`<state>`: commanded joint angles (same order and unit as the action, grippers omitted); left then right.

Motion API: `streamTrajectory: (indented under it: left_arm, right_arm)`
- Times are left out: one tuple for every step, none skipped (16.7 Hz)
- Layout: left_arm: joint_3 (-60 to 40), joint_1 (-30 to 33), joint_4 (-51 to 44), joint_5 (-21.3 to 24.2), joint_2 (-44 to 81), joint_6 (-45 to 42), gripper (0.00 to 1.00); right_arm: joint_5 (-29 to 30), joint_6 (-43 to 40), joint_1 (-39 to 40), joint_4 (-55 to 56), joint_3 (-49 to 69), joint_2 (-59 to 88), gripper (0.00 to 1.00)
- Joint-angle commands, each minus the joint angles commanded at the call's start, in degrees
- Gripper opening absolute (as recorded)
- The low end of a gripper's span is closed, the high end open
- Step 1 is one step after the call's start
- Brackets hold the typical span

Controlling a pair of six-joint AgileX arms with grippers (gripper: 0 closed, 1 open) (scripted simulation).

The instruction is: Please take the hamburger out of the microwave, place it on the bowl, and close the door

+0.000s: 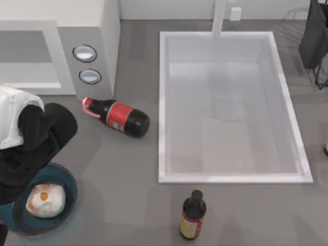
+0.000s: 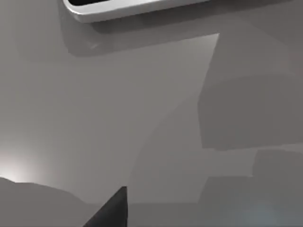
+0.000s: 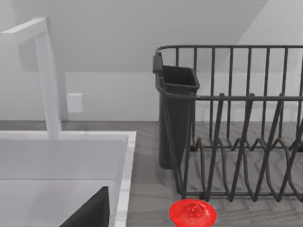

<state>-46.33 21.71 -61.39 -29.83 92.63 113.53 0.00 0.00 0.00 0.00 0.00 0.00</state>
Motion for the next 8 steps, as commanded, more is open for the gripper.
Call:
streamTrajectory:
  left_arm:
    - [2.9,-1.7,3.4,2.0,-5.3,-7.1,1.0]
    - [5.9,-3.4,7.0,4.0,-10.8,-14.5,1.0]
    - [8.9,-5.1,10.7,6.1,-16.5,-22.1,1.0]
    - [11.9,-6.7,14.5,8.1,-22.3,-29.7,1.0]
    - [14.9,-8.3,18.3,10.2,-28.2,-37.4,1.0]
    - [18.0,-9.9,22.2,12.2,-34.1,-45.1,1.0]
    - [20.9,-11.4,26.0,14.1,-40.0,-52.6,1.0]
    - [23.9,-12.8,29.8,16.0,-45.9,-60.0,1.0]
  right_arm:
    - [0.0,0.0,0.0,0.0,0.0,0.0,1.0]
    - [0.0,0.0,0.0,0.0,0.0,0.0,1.0]
    - [0.0,0.0,0.0,0.0,0.0,0.0,1.0]
    - [0.0,0.0,0.0,0.0,0.0,0.0,1.0]
    - [0.0,0.0,0.0,0.0,0.0,0.0,1.0]
    - [0.0,0.0,0.0,0.0,0.0,0.0,1.0]
    - [0.0,0.0,0.0,0.0,0.0,0.0,1.0]
    - [0.0,0.0,0.0,0.0,0.0,0.0,1.0]
